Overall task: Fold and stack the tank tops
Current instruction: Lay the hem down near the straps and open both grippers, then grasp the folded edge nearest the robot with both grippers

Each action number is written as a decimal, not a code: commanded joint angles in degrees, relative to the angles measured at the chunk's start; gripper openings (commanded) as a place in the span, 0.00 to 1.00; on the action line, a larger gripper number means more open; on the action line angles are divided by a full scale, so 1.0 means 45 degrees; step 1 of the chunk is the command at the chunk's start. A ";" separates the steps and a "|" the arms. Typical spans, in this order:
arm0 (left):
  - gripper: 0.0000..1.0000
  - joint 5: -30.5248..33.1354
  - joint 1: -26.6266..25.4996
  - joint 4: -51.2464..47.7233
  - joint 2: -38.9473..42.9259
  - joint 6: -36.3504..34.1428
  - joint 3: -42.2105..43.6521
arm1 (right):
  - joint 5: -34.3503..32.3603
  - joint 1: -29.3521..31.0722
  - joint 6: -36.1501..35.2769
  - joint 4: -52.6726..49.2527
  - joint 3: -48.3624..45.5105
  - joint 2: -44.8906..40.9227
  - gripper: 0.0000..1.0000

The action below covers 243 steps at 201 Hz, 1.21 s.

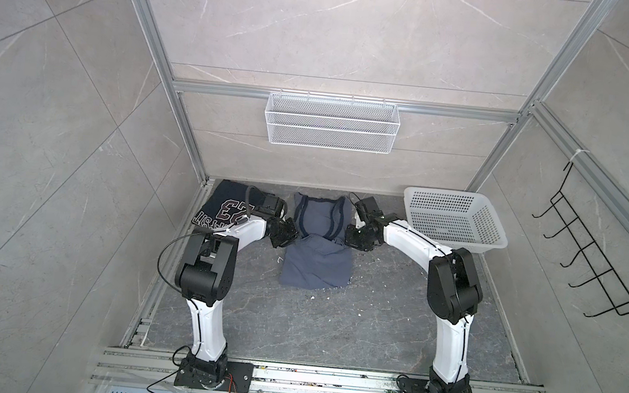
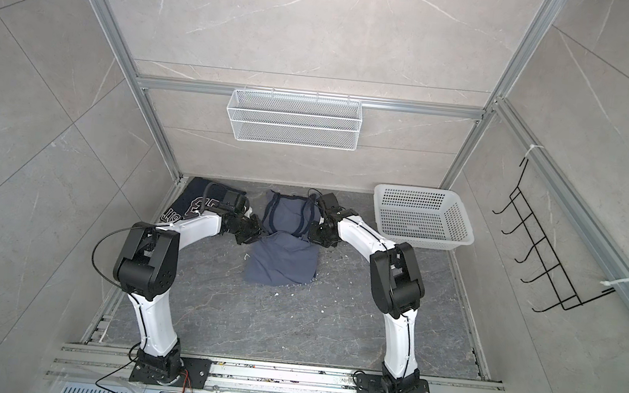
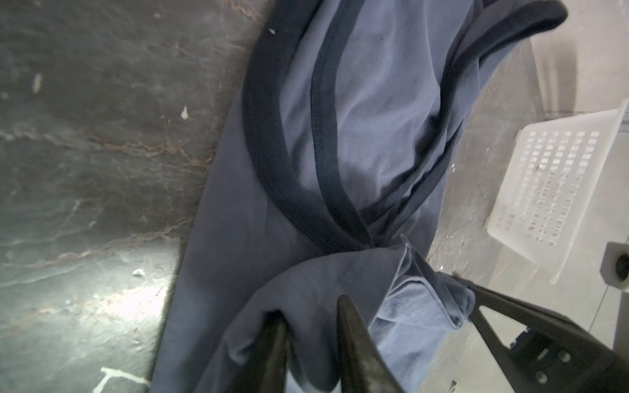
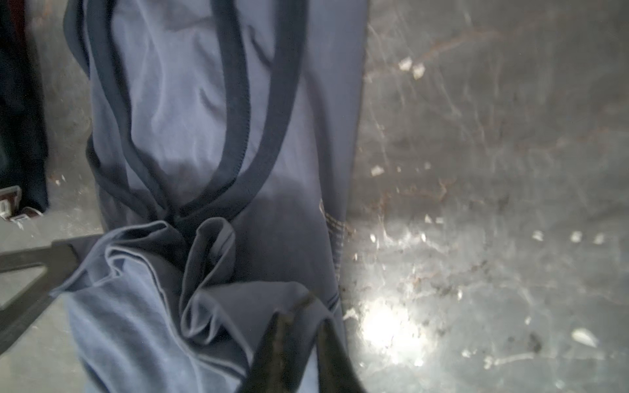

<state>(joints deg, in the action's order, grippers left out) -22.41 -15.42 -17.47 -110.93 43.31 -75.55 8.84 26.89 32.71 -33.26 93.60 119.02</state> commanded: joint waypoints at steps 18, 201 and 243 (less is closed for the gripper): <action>0.57 0.0506 0.0155 -0.0526 -0.0074 -0.0653 -0.0917 | -0.0336 -0.0185 -0.0524 -0.0826 0.0723 0.0086 0.53; 0.71 0.1567 -0.1258 0.0834 0.7525 -0.0567 0.8265 | 0.2954 0.1841 0.0415 0.3319 -0.7143 -0.4173 0.58; 0.58 0.1430 -0.1279 0.1393 0.6904 -0.0611 0.8226 | 0.2483 0.1997 0.0583 0.2943 -0.6879 -0.4392 0.38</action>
<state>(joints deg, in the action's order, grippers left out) -14.61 -21.12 -14.98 -78.96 40.49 -37.56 21.21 35.57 34.30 -19.75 61.08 99.55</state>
